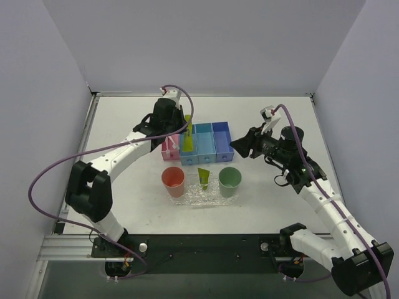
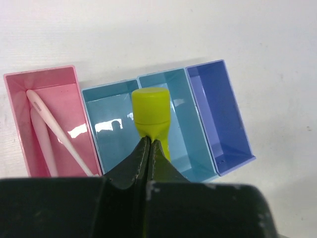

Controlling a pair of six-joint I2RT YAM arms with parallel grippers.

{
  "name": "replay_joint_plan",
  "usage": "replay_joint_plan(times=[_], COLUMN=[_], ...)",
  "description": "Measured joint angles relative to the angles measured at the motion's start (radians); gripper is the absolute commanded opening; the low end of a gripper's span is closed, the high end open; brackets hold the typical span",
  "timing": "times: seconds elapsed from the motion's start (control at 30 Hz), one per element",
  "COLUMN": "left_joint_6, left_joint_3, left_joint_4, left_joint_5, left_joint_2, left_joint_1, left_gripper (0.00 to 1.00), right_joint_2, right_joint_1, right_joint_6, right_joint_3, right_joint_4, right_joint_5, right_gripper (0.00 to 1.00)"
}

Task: Prepare toiletry sets of a toothbrush and toothpaste on the tray

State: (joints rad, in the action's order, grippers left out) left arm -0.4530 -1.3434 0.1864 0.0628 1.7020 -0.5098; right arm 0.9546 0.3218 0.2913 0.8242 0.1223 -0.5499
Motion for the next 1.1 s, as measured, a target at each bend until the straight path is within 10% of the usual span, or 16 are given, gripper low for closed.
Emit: replay_joint_plan(times=[0.63, 1.1], left_joint_6=[-0.204, -0.237], left_joint_3=[0.332, 0.456], left_joint_4=[-0.152, -0.143], left_joint_5=[0.003, 0.016], left_joint_2=[-0.565, -0.735], left_joint_1=[-0.015, -0.018], left_gripper=[0.0, 0.0], right_joint_2=[0.283, 0.517], right_joint_1=[0.517, 0.539], right_joint_6=[0.001, 0.026], right_joint_3=[0.193, 0.345], right_joint_4=[0.009, 0.055], right_joint_5=[0.197, 0.19], right_gripper=[0.42, 0.3])
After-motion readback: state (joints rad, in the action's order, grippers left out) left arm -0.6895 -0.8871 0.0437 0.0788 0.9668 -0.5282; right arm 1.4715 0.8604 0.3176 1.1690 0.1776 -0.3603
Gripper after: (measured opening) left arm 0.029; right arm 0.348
